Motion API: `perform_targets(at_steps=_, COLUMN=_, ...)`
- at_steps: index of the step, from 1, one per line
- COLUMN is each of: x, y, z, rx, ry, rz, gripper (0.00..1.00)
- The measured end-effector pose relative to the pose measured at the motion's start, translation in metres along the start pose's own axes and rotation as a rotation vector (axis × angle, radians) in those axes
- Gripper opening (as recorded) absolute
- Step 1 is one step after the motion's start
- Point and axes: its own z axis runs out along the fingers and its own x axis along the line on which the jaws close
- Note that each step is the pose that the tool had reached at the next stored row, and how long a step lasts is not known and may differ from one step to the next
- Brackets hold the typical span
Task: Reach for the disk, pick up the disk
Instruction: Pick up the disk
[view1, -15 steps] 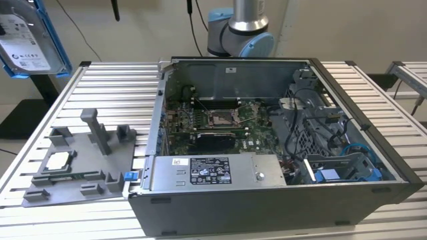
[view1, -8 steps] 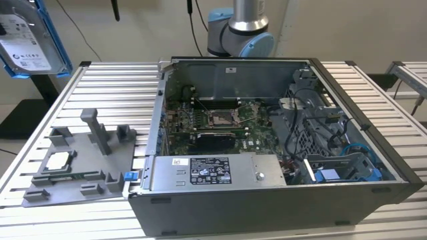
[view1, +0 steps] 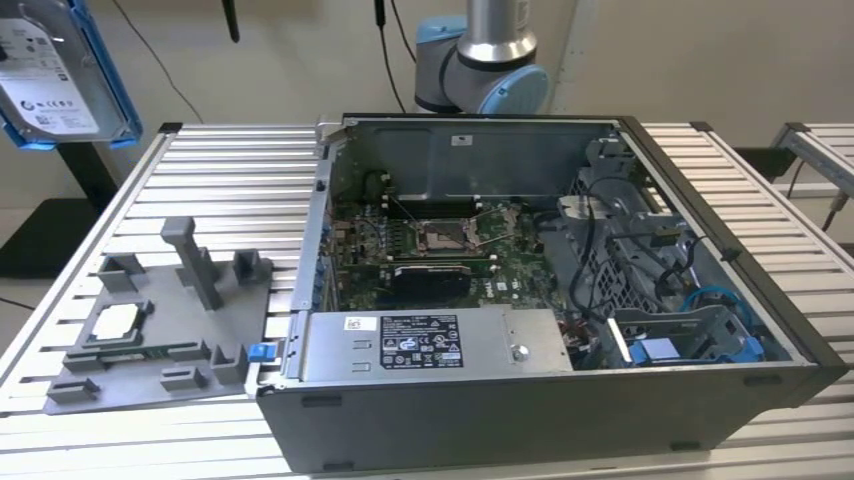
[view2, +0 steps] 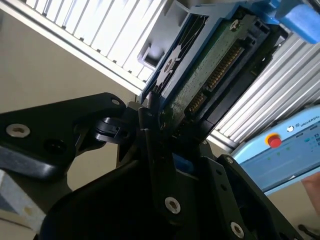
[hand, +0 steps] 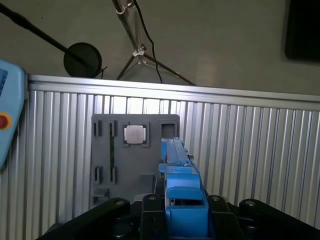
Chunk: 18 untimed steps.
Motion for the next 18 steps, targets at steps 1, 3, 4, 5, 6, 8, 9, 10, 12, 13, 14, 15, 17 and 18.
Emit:
perform_targets(at_steps=1, x=0.0, y=0.0, z=-0.0002, rx=0.0, ry=0.0, rz=0.0, gripper=0.0)
perform_targets(at_steps=3, x=0.0001, y=-0.0017, z=-0.0002, rx=0.0, ry=0.0, rz=0.0, gripper=0.0)
perform_targets(at_steps=4, x=0.0002, y=-0.0037, z=-0.0002, rx=-0.0002, ry=0.0001, rz=0.0, gripper=0.0)
perform_targets(at_steps=5, x=0.0003, y=-0.0057, z=-0.0002, rx=-0.0003, ry=0.0, rz=0.0, gripper=0.0)
perform_targets(at_steps=6, x=0.0005, y=-0.0077, z=-0.0002, rx=-0.0003, ry=-0.0001, rz=0.0, gripper=0.0)
perform_targets(at_steps=8, x=0.0007, y=-0.0122, z=-0.0002, rx=-0.0007, ry=0.0, rz=0.0, gripper=0.0)
perform_targets(at_steps=9, x=0.0008, y=-0.0145, z=-0.0002, rx=-0.0009, ry=0.0, rz=0.0, gripper=0.0)
perform_targets(at_steps=10, x=0.0009, y=-0.0169, z=-0.0002, rx=-0.0011, ry=0.0, rz=0.0, gripper=0.0)
perform_targets(at_steps=12, x=0.0012, y=-0.022, z=-0.0002, rx=-0.0016, ry=-0.0001, rz=0.0, gripper=0.0)
perform_targets(at_steps=13, x=0.0013, y=-0.0242, z=-0.0002, rx=-0.0018, ry=-0.0001, rz=0.0, gripper=0.0)
perform_targets(at_steps=14, x=0.0015, y=-0.027, z=-0.0003, rx=-0.0022, ry=-0.0001, rz=0.0, gripper=0.0)
perform_targets(at_steps=15, x=0.0016, y=-0.0297, z=-0.0002, rx=-0.0024, ry=-0.0001, rz=0.0, gripper=0.0)
perform_targets(at_steps=17, x=0.0019, y=-0.0353, z=-0.0002, rx=-0.0033, ry=-0.0002, rz=0.0, gripper=0.0)
perform_targets(at_steps=18, x=0.0021, y=-0.0384, z=-0.0003, rx=-0.0039, ry=-0.0002, rz=0.0, gripper=0.0)
